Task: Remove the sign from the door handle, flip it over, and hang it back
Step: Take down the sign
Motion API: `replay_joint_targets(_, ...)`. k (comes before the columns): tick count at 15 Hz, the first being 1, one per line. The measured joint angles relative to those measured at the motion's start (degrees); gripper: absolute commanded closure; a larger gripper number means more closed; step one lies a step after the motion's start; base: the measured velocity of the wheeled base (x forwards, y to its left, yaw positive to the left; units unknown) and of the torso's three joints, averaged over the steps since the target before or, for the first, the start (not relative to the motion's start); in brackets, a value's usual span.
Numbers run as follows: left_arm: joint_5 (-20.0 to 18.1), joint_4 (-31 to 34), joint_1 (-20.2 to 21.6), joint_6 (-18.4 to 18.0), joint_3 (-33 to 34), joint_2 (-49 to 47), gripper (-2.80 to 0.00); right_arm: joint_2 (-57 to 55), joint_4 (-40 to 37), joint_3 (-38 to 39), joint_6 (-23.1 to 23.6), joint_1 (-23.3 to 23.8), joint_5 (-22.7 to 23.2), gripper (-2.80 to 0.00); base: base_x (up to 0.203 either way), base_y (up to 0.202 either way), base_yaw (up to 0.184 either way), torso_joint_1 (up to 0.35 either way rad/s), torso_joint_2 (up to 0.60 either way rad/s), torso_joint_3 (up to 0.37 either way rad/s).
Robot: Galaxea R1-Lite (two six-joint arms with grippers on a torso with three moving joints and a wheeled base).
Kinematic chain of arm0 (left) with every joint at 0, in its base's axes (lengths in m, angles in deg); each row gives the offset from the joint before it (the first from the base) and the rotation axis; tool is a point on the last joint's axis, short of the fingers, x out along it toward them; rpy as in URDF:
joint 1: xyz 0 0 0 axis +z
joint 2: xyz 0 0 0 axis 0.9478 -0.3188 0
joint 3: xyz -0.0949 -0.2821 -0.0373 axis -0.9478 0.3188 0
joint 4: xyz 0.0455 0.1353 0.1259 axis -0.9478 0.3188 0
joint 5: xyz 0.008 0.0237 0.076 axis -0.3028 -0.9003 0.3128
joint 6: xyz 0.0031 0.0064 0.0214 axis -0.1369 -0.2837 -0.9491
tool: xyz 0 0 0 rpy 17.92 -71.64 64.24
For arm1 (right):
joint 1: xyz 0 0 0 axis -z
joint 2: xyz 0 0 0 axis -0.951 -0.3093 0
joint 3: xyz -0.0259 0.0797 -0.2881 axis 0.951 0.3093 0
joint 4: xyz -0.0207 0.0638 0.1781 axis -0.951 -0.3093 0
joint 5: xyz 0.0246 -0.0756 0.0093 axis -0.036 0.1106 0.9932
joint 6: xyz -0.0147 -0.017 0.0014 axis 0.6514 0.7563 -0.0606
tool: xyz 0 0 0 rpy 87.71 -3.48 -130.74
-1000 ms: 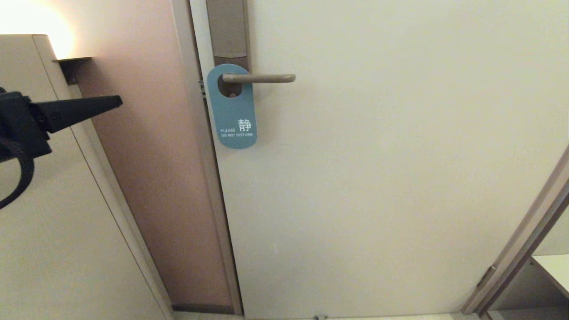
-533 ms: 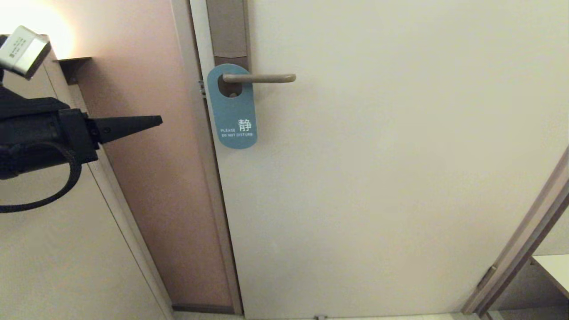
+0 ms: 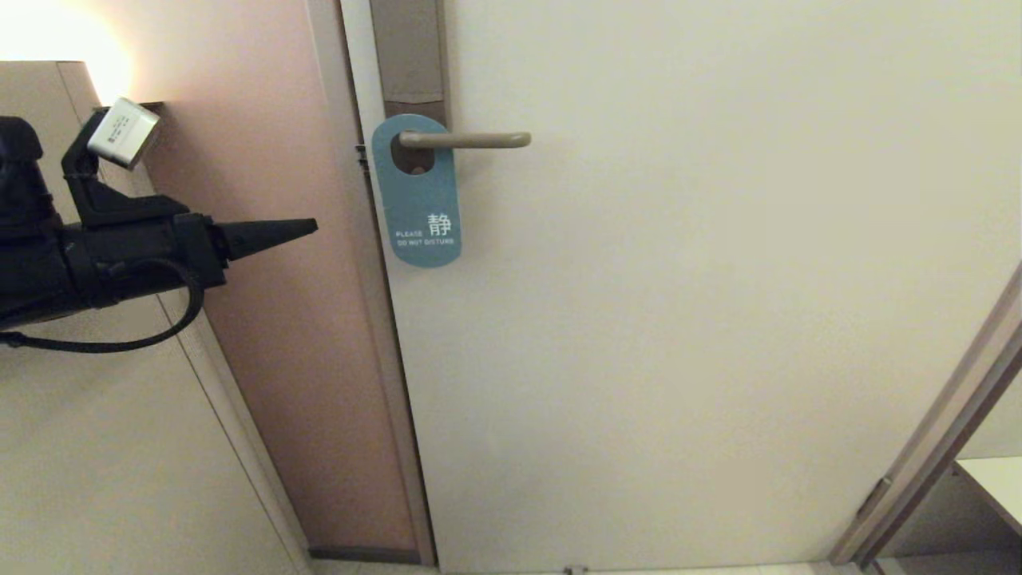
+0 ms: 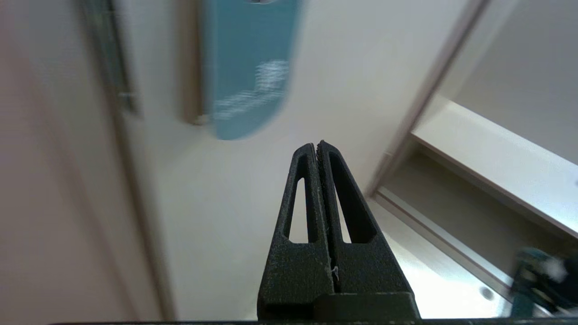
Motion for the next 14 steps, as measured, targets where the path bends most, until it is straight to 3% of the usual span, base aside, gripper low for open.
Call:
replay_joint_targets(6,-3.3,-8.3,0.7,0.2,-1.4,-9.2,0.00,0.0,0.0,0.0,0.0,0.0,0.0,0.00,0.000,0.000,0.000,0.000,0.00,0.000)
replay_joint_targets(12,-3.4,-9.8,-1.7,0.2,-6.9,-16.3,0.00,0.0,0.0,0.0,0.0,0.0,0.0,0.00,0.000,0.000,0.000,0.000,0.00,0.000)
replay_joint_targets(13,-3.4,-10.4,-2.3,0.2,-7.0,-16.6,-2.80,0.0,0.0,0.0,0.0,0.0,0.0,0.00,0.000,0.000,0.000,0.000,0.00,0.000)
replay_joint_targets(14,-3.4,-11.6,-2.9,0.3,-7.1,-16.9,-2.80,0.0,0.0,0.0,0.0,0.0,0.0,0.00,0.000,0.000,0.000,0.000,0.00,0.000)
